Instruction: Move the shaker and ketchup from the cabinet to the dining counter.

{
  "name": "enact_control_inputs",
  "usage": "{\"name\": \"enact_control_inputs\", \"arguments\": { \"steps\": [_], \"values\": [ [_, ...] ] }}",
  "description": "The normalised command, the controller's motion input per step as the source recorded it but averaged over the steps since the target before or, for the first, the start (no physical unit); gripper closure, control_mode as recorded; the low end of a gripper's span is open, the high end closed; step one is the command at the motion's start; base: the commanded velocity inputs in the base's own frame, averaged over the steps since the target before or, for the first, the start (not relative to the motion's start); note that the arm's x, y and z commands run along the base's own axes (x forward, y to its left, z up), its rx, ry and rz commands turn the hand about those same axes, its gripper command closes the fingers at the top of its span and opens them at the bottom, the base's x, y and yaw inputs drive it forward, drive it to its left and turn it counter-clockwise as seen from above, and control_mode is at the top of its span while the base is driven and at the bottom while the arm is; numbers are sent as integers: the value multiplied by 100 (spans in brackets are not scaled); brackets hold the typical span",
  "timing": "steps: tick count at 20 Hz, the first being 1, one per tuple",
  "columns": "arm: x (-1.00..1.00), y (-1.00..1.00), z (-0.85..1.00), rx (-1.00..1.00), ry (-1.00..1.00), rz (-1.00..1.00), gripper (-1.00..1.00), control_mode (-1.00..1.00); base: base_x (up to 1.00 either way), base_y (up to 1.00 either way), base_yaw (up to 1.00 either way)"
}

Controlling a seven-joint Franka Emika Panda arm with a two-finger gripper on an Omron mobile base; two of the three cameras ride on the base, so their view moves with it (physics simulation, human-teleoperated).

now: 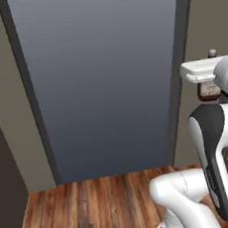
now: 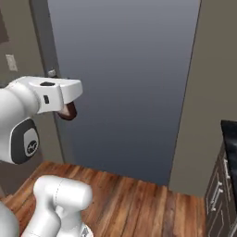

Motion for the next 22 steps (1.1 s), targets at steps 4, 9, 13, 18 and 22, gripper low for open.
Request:
{"name": "enact_control_inputs", "arguments": {
  "steps": [4,9,13,18,22],
  "values": [
    [0,0,0,0,0,0,100,100,-80,29,68],
    [0,0,0,0,0,0,100,100,-71,30,65],
    [0,0,0,0,0,0,100,100,-37,61,64],
    [0,0,0,0,0,0,100,100,-13,82,61],
    [0,0,0,0,0,0,100,100,-2,83,60]
  ]
}}
